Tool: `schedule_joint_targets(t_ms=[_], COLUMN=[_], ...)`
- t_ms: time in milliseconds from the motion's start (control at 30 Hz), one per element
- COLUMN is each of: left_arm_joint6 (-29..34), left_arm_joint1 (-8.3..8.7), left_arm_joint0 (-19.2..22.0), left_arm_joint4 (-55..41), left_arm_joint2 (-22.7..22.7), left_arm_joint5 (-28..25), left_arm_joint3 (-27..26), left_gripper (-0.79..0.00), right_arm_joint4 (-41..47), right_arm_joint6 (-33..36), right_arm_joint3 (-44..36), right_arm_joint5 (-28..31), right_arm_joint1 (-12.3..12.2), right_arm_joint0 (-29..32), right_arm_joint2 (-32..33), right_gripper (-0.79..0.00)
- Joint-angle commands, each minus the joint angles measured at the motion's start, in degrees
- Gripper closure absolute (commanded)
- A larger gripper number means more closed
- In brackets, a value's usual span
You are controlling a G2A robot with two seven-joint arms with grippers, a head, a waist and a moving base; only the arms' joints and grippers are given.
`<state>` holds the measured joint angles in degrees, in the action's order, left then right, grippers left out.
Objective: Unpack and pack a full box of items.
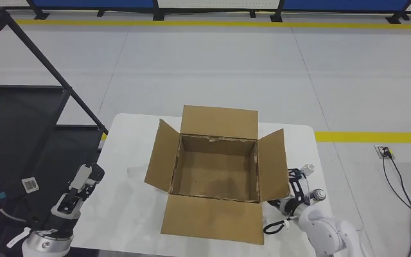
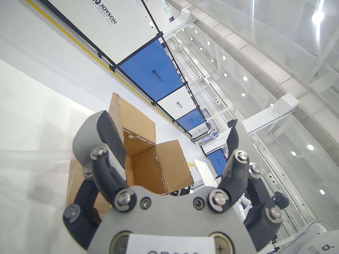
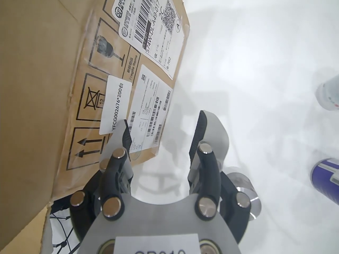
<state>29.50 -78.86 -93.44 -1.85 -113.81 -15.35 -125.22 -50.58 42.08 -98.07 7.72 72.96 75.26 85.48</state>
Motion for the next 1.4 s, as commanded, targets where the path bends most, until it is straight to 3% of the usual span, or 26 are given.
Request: schedule_joint_targets(t_ms=[0,600,800,900,1100,1300,1367], left_arm_joint6=[0.0,0.0,0.0,0.0,0.0,0.0,0.0], left_arm_joint1=[0.0,0.0,0.0,0.0,0.0,0.0,0.0], left_arm_joint0=[0.0,0.0,0.0,0.0,0.0,0.0,0.0], left_arm_joint4=[0.0,0.0,0.0,0.0,0.0,0.0,0.0], left_arm_joint2=[0.0,0.0,0.0,0.0,0.0,0.0,0.0], left_arm_joint5=[0.0,0.0,0.0,0.0,0.0,0.0,0.0], left_arm_joint3=[0.0,0.0,0.0,0.0,0.0,0.0,0.0], left_gripper=[-0.785,-0.785,-0.785,-0.785,-0.785,-0.785,-0.785], right_arm_joint4=[0.03,0.45,0.18,-0.03,-1.22,-6.88,-7.23], right_arm_joint6=[0.07,1.24,1.01,0.36,-1.99,-2.65,-2.78], right_arm_joint3=[0.72,5.45,5.37,4.16,-2.8,-15.16,-15.86], right_arm_joint5=[0.21,1.41,0.76,-0.05,-2.55,-7.33,-7.78], right_arm_joint1=[-0.01,0.04,-0.17,-0.46,-1.35,-2.14,-2.15], right_arm_joint0=[-0.94,-8.44,-8.58,-7.02,-0.29,9.33,9.9], right_arm_joint2=[-0.71,-7.06,-7.14,-5.84,-0.28,5.28,5.48], right_gripper=[-0.545,-0.57,-0.668,-0.785,-0.785,-0.785,-0.785])
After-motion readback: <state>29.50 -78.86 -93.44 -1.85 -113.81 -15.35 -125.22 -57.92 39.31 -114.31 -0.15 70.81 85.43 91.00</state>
